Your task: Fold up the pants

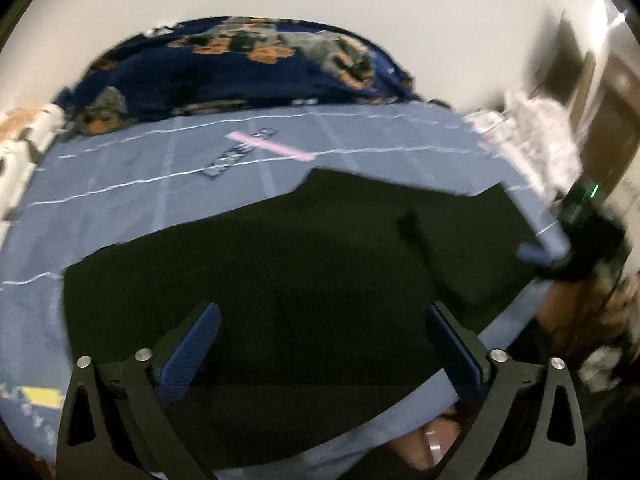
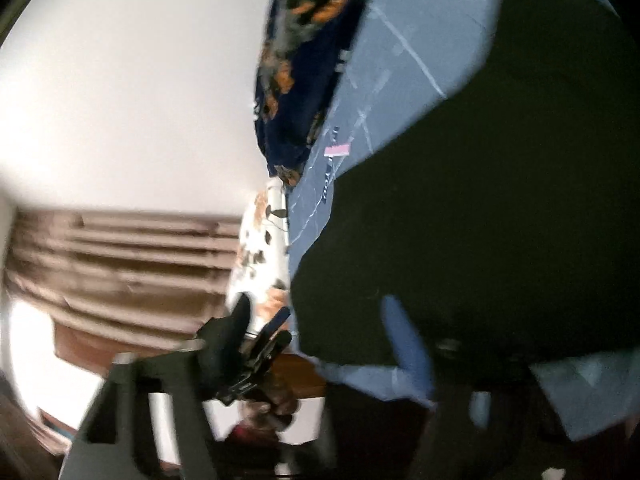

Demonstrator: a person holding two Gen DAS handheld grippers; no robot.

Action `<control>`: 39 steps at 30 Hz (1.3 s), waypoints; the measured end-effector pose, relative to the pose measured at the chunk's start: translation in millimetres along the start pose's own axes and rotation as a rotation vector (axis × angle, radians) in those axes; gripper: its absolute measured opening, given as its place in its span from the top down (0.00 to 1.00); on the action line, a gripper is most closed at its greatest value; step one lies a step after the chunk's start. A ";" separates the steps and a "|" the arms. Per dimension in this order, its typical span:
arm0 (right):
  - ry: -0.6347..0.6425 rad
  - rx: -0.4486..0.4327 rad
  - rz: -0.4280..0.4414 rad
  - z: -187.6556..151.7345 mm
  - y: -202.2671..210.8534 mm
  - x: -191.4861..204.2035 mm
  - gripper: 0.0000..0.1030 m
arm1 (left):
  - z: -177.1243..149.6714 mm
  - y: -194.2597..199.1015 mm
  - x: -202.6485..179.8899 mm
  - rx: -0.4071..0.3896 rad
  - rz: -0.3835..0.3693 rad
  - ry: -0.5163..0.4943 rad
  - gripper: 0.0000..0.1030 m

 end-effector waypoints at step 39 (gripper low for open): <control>-0.248 -0.038 0.031 -9.4 6.0 -45.8 0.31 | 15.4 -104.3 -74.6 0.324 -0.375 0.216 0.88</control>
Point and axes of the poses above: each gripper's, at about its wrist camera, not at the fingertips, and y roughly against the way its jaws point, x to its left, z to its top, the point moved 7 cm from there along -y, roughly the way its jaws point, and after that the axes turned 15 degrees about -y, right-handed, at the moved point
